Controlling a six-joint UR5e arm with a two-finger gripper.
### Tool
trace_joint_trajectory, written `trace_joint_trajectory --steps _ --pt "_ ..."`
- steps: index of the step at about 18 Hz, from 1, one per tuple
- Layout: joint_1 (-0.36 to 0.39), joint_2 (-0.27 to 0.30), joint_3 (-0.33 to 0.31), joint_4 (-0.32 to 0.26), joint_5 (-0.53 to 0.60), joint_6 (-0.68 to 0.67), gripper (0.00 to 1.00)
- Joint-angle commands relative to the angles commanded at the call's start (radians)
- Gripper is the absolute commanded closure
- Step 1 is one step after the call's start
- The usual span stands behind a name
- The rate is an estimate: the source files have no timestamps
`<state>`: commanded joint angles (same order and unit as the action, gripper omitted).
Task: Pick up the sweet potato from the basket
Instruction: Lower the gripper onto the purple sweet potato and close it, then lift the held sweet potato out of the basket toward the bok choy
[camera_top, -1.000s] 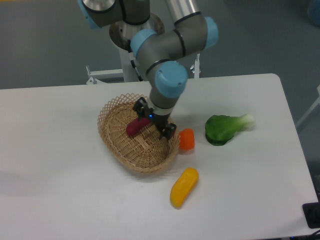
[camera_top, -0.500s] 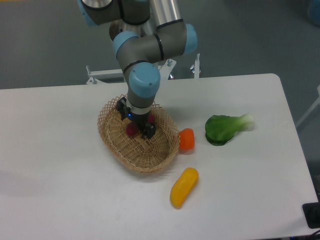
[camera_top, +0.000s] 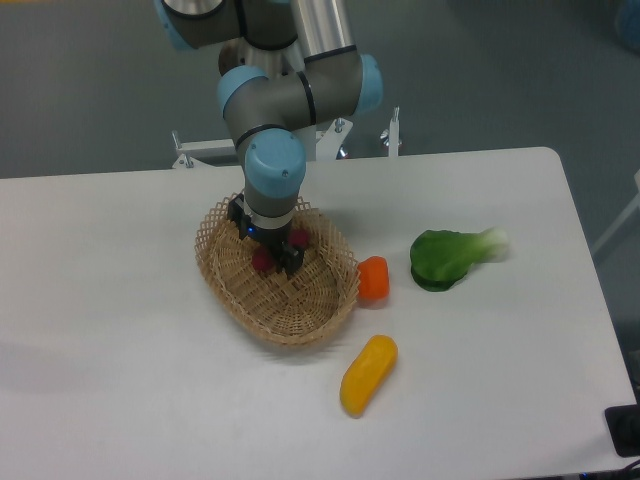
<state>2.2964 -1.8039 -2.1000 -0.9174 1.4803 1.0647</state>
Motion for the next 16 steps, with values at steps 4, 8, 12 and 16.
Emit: trace_joint_trajectory --steps 4,8,12,16 --pt "-0.003 0.0 -0.003 0.02 0.0 -0.011 0.7" --pt "-0.005 0.009 0.012 0.022 0.0 -0.018 0.97" --pt "-0.002 0.014 0.035 0.02 0.006 -0.025 0.97" --pt "0.032 0.012 0.116 0.005 0.026 -0.035 0.97"
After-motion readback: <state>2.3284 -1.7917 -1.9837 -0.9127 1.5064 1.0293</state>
